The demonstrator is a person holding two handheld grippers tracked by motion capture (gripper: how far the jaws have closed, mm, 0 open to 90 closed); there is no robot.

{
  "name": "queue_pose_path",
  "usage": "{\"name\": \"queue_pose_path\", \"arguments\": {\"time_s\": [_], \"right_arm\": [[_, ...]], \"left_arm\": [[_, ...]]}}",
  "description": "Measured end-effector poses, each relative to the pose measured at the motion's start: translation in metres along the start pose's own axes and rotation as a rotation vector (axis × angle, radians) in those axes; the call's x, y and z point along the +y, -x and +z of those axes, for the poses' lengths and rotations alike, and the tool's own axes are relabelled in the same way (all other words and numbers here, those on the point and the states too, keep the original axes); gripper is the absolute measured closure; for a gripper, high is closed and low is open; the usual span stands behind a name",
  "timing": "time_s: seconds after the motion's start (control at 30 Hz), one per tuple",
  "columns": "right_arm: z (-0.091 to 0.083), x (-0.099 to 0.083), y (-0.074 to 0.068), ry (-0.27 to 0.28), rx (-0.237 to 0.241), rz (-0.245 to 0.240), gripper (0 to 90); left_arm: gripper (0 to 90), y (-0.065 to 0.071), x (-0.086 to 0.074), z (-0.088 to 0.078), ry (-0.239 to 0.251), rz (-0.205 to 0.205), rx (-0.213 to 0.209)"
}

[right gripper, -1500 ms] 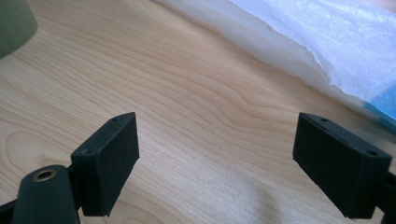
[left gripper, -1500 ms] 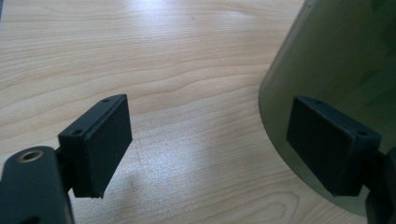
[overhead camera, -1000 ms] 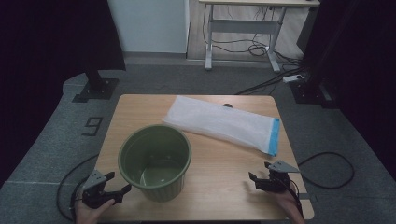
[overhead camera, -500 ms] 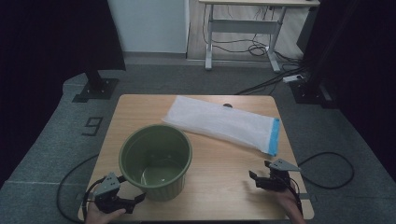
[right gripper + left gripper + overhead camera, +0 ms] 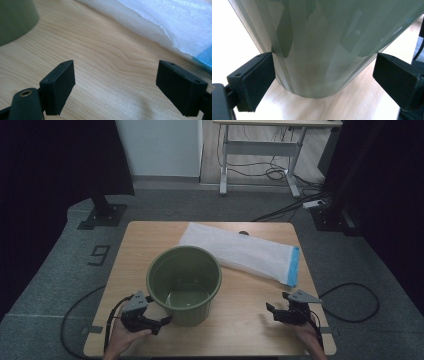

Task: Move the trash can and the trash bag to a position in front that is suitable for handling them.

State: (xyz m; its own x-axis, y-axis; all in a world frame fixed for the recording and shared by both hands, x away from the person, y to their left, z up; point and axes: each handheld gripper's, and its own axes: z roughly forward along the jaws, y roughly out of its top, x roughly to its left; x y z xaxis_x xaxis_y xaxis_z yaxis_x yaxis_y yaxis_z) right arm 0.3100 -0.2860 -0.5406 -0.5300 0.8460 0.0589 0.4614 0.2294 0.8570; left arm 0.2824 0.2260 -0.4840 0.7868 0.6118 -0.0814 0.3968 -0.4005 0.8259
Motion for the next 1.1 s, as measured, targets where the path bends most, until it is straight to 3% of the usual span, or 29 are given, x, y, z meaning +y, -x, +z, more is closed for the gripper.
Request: {"name": "queue_pose_path", "arguments": {"time_s": [0.53,0.77,0.93,1.1], "right_arm": [[-0.005,-0.004,0.002,-0.002,-0.002,0.007,15.6],[-0.004,-0.005,-0.001,-0.014,0.012,-0.009,15.6],[-0.004,-0.004,-0.001,-0.015,0.019,-0.015,15.6],[-0.008,-0.004,0.001,-0.007,0.012,-0.009,15.6]], "left_arm": [[5.6,0.000,0.046,0.064,0.015,0.014,0.027],[7.2,0.000,0.060,0.081,0.012,0.021,0.048],[7.7,0.002,0.065,0.087,0.014,0.015,0.061],[11.4,0.003,0.057,0.075,0.031,-0.014,0.088]]}}
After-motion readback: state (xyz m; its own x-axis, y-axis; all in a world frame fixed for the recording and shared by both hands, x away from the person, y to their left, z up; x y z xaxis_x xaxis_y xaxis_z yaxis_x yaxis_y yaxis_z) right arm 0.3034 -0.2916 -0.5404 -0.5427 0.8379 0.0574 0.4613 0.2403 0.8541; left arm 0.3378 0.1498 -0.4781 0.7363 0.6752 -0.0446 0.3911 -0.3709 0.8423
